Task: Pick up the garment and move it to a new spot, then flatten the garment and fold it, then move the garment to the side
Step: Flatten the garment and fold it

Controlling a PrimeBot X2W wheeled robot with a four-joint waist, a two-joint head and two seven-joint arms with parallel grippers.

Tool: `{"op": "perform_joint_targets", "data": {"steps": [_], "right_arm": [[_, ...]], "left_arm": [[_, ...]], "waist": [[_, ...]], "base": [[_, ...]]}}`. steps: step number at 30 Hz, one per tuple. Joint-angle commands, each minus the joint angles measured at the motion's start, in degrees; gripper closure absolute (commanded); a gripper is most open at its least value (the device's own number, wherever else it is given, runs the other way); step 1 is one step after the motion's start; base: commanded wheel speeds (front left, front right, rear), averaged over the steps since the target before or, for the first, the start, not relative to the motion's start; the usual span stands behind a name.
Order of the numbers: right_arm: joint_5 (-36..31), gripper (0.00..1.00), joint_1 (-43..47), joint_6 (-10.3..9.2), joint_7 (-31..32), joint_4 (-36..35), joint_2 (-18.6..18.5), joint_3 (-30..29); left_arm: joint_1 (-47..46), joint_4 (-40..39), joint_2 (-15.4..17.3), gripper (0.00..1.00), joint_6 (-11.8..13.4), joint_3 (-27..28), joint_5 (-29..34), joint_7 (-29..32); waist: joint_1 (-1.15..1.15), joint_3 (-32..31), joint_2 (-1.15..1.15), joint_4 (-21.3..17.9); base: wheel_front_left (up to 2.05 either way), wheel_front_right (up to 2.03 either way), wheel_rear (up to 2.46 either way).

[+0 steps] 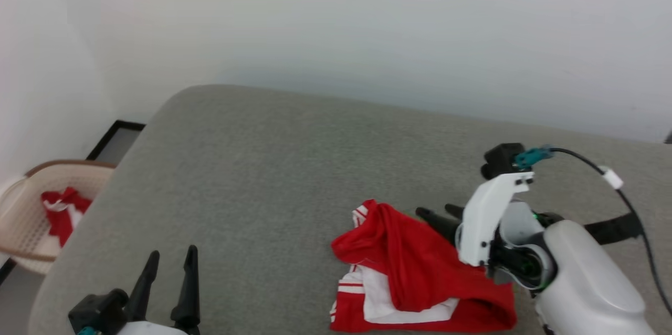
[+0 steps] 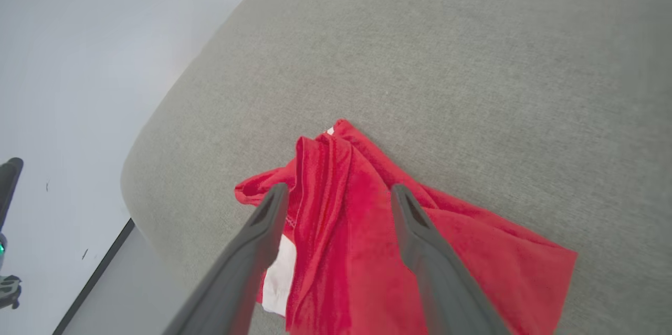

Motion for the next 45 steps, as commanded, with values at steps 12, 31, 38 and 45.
{"op": "perform_joint_targets", "data": {"steps": [12,31,38,45], "right_arm": [[1.34,0.0,7.99,-0.05,-9.41,-13.31,-8.42,-1.16],[-3.73,0.0,18.23,-0.05,-33.4,-18.07,-17.31,-4.98],[-6.23,0.0,22.05,-0.05,-38.71,-17.0,-17.72,-7.2],[-8.37,0.0,25.72,-0.05,-42.36,-16.08,-16.72,-10.66]], "left_arm": [[2.46,-1.53,1.55,0.0,0.7,0.97,0.81,-0.32],[4.42,-1.63,3.46,0.0,1.35,2.16,1.82,-0.42],[5.01,-1.04,3.92,0.0,1.45,2.16,2.13,-0.48],[5.73,-0.62,4.28,0.0,1.66,2.77,2.35,-0.53]], "waist": [[0.0,-1.18,0.0,-7.86],[0.0,-1.65,0.0,-14.03],[0.0,-1.9,0.0,-14.57],[0.0,-2.13,0.0,-14.48]], "base": [[0.0,0.0,0.0],[0.0,0.0,0.0],[0.0,0.0,0.0],[0.0,0.0,0.0]]}}
